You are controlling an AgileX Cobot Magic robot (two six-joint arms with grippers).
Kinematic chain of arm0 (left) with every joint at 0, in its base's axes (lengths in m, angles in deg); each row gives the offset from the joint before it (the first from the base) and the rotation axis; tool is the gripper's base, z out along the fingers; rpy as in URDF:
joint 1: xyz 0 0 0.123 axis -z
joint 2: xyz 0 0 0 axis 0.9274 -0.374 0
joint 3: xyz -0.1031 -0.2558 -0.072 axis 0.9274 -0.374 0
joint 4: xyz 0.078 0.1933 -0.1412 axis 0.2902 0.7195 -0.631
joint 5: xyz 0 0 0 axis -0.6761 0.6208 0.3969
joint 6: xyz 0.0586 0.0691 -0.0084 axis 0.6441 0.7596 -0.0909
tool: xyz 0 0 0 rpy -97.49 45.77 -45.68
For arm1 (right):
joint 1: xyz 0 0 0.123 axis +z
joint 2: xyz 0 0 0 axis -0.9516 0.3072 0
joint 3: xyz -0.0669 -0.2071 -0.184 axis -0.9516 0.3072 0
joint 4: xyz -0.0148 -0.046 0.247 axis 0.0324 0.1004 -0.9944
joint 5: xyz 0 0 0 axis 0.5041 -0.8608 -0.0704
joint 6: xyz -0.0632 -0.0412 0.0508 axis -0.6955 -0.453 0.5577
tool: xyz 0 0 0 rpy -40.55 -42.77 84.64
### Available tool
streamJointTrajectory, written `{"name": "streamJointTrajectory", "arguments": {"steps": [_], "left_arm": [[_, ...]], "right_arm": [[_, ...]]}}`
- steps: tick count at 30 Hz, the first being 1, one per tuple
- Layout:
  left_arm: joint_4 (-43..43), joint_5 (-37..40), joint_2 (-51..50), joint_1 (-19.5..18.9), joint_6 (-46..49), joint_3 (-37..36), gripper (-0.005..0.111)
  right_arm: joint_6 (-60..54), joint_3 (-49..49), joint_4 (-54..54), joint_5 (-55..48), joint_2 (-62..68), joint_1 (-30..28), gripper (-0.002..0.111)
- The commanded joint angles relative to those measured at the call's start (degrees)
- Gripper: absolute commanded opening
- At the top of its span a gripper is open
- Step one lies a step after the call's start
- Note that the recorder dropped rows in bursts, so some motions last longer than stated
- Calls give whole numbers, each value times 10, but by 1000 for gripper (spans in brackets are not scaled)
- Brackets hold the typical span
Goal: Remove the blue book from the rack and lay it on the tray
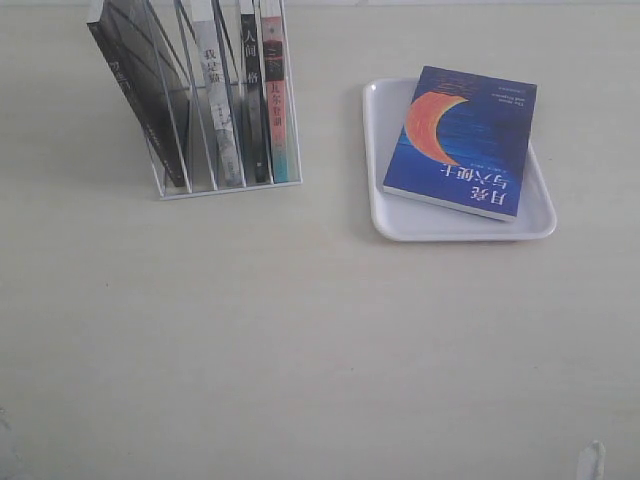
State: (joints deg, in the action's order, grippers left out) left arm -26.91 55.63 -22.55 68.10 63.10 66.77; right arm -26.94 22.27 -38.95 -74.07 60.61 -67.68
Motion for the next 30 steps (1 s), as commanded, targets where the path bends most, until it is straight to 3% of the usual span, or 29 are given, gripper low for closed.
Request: {"name": "streamJointTrajectory", "arguments": {"steps": [1,9,23,30], "left_arm": [[1,-3,1,5,1,-2,6],[1,-3,1,5,1,-2,6],[1,-3,1,5,1,-2,6],[1,-3,1,5,1,-2,6]], "right_arm": [[-87,17,5,7,-44,-15,0],[-133,43,-21,6,-46,-15,0],[-103,208,-30,43,-119,-15,0],[-100,208,-30,37,-126,-15,0]]}}
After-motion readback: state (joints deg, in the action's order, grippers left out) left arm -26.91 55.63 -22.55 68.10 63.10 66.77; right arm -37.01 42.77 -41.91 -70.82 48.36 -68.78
